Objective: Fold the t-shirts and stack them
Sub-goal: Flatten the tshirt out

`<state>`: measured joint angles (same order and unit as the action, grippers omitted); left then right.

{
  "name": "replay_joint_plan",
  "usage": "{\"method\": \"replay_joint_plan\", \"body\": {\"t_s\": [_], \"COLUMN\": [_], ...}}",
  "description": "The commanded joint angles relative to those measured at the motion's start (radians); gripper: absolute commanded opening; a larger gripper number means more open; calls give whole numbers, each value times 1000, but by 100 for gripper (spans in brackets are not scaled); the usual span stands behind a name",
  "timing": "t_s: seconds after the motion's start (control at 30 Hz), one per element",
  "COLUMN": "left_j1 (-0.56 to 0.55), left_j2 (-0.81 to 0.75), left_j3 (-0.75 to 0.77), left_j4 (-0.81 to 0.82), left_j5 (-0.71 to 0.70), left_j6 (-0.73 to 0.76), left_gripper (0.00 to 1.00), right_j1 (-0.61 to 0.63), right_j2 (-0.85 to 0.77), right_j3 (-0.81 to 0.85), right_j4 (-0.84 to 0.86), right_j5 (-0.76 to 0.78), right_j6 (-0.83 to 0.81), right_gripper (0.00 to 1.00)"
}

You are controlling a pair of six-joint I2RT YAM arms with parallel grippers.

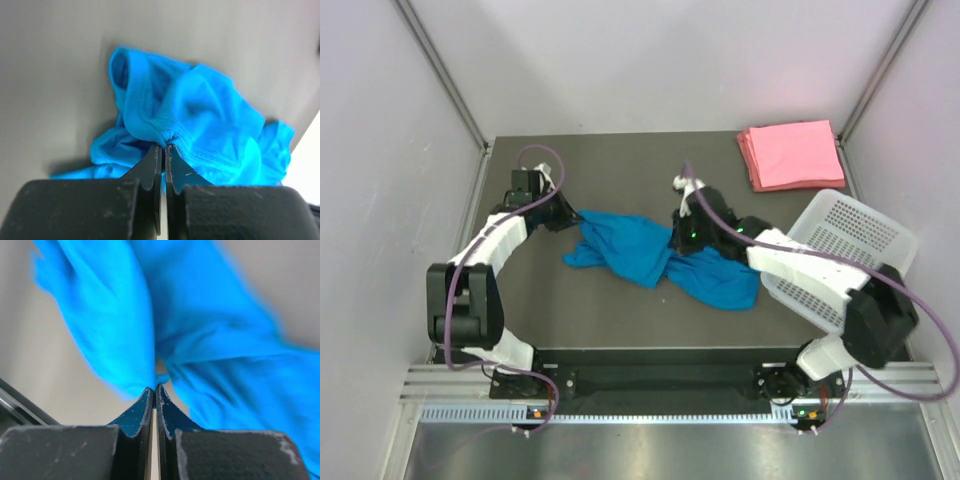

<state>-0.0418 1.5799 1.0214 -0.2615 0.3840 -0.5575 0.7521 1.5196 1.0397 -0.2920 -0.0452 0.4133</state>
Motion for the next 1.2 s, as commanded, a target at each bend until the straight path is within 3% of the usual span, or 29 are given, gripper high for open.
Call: {"method": "replay_joint_plan", "body": {"t_s": [0.0,0.2,0.37,0.53,0.6,0.7,0.73,0.83,0.93,1.03,1.1,1.17], "left_j1": [2,2,28,78,86,100,102,100,92,57,40,-77], "left_j2": [-136,-268,-298,-183,-135,-93,-101,-170,-254,-339,-406,-451], "left_j3": [133,145,39,19,42,25,19,2,-1,-26,-64,-150], "left_j4": [-129,-168,-159,-179,-248,-275,-280,-294,-329,-378,-375,-328], "left_j5": [-154,-284,-295,-234,-253,-298,-325,-428,-445,-389,-238,-182], "left_j6": [45,36,31,54,57,33,24,22,64,82,45,-42], "left_gripper": [0,0,0,2,9,32,42,53,54,55,55,54], "right_j1": [-39,-92,-39,91,137,202,220,285,300,294,270,231], "right_j2": [-182,-265,-320,-306,-294,-253,-236,-174,-157,-215,-257,-320], "right_j3": [164,299,65,-165,-208,-265,-260,-221,-185,-144,-142,-147], "right_j4": [-179,-302,-98,89,129,215,221,215,162,44,-13,-45], "right_j5": [108,119,-102,-114,-110,-108,-108,-123,-163,-96,-70,-12], "right_j6": [-70,-77,51,172,194,225,225,206,164,142,143,165], "right_gripper": [0,0,0,0,0,0,2,12,25,37,41,44]}}
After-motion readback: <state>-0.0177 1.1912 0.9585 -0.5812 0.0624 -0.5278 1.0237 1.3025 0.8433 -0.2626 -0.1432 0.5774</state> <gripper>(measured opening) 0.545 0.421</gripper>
